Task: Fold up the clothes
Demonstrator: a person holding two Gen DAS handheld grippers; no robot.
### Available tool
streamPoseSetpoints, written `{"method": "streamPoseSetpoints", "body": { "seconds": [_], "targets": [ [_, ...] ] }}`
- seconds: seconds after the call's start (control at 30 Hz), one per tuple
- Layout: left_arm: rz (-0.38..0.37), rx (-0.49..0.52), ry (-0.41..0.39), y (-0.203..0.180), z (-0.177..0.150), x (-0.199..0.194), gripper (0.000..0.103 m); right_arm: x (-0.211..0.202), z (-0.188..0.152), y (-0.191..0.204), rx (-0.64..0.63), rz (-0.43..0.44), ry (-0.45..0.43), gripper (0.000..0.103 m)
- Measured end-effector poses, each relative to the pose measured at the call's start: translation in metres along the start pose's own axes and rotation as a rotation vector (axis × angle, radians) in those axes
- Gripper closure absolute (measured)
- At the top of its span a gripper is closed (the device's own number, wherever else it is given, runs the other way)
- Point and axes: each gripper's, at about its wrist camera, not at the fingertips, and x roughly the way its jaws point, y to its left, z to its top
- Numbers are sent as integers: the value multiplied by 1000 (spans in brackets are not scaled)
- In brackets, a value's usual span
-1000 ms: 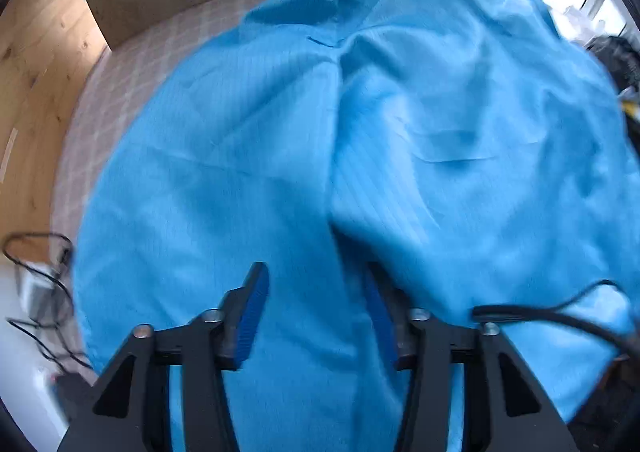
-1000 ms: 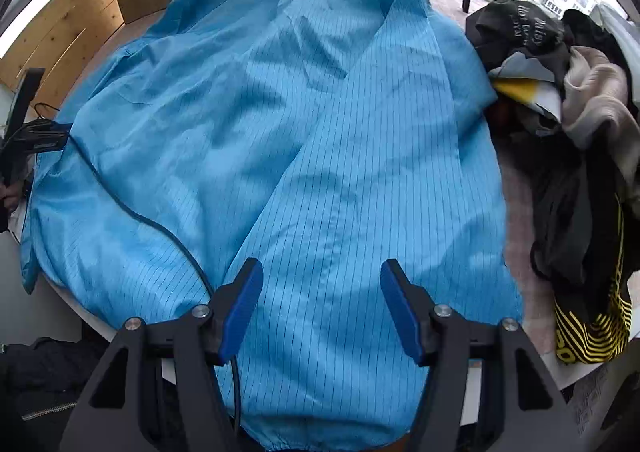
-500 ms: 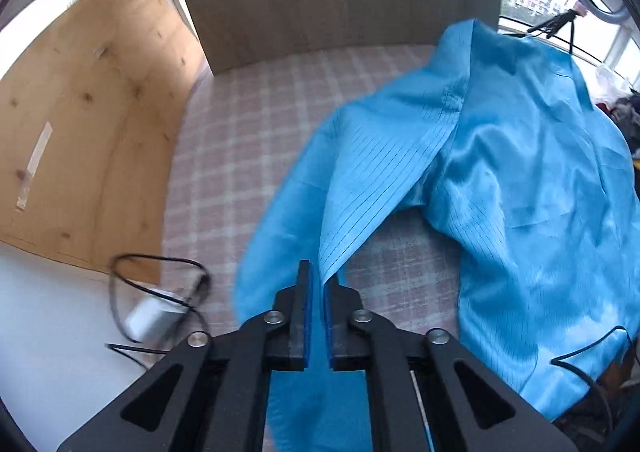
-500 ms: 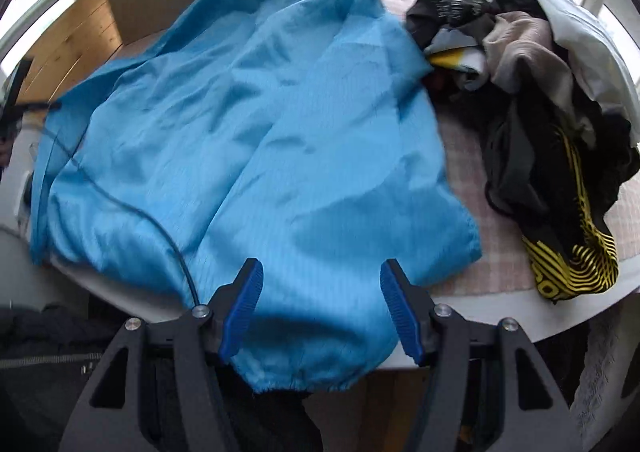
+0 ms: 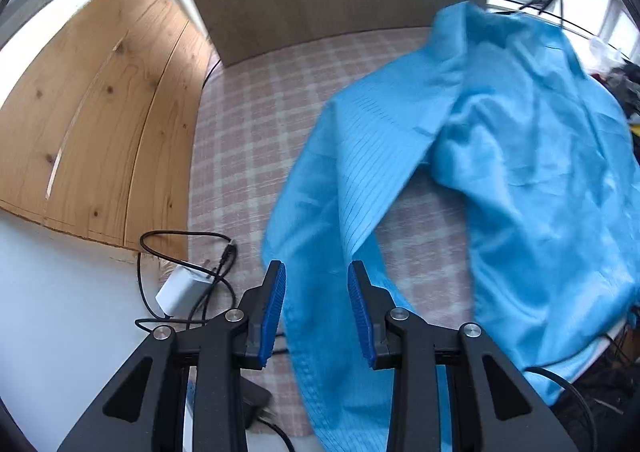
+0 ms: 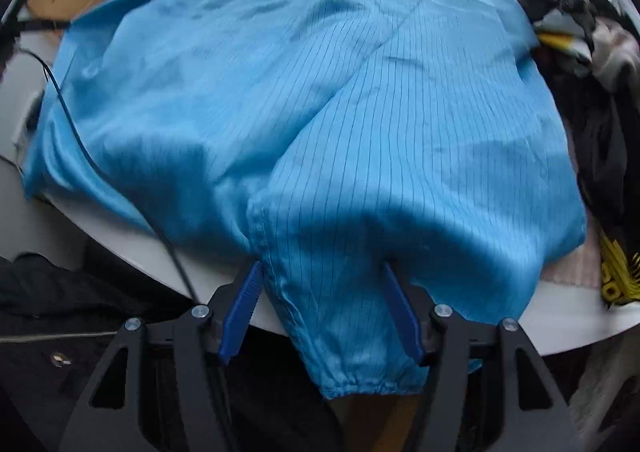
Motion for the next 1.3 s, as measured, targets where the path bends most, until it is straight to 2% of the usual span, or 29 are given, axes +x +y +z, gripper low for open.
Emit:
{"method": "streamPoseSetpoints", "body": {
  "seconds": [0.03, 0.1, 0.13, 0.2, 0.3, 0.4, 0.57, 0.67, 0.7, 0.8, 0.83, 0.87, 0.93, 1.03, 1.07, 1.13, 1.17, 1.2, 1.3],
  "targets": [
    [-13, 15, -10, -8, -2, -6, 72, 1, -1, -2, -5, -11, 7, 45],
    [-43, 45, -21, -25, -10, -16, 72, -1, -3, -10, 7, 12, 23, 74],
    [-58, 60, -27, -33, -15, -21, 72, -3, -3, -17, 29, 44, 27, 96],
    [-85, 88, -35, -50, -23, -30, 72, -15, -4, -32, 59, 66, 12, 97],
    [-104, 115, -29, -71, -37, -39, 71, -44, -2, -58, 56, -7, -55, 99],
    [-92, 110, -17, -85, -49, -45, 71, -87, 13, -113, 113, -72, -150, 99],
    [-82, 37, 4, -97, -66, -52, 71, -171, 45, -244, 255, -333, -345, 99],
    [-85, -3, 25, -107, -80, -58, 72, -193, 58, -318, 318, -515, -353, 100],
    [-86, -15, 32, -111, -85, -59, 72, -193, 59, -334, 333, -505, -347, 99],
    [-87, -51, 57, -125, -99, -63, 72, -187, 57, -370, 375, -388, -322, 96],
    [-90, -62, 66, -131, -104, -64, 72, -179, 57, -369, 355, -298, -310, 88],
    [-91, -70, 74, -137, -107, -64, 72, -167, 55, -357, 300, -200, -294, 70],
    [-100, -79, 89, -149, -112, -64, 72, -138, 57, -318, 167, -121, -248, 52],
    [-118, -87, 109, -168, -116, -63, 72, -101, 68, -264, -9, -20, -216, 52],
    [-124, -90, 116, -175, -117, -63, 72, -88, 77, -252, -33, 45, -196, 51],
    [-120, -93, 115, -185, -119, -67, 72, -56, 90, -239, 34, 262, -57, 51],
    [-112, -92, 107, -188, -121, -71, 72, -41, 95, -236, 82, 318, -18, 51],
    [-108, -94, 100, -191, -122, -75, 72, -27, 101, -234, 126, 352, 6, 51],
    [-96, -106, 92, -197, -129, -83, 72, -1, 113, -225, 186, 325, 13, 51]
  ]
}}
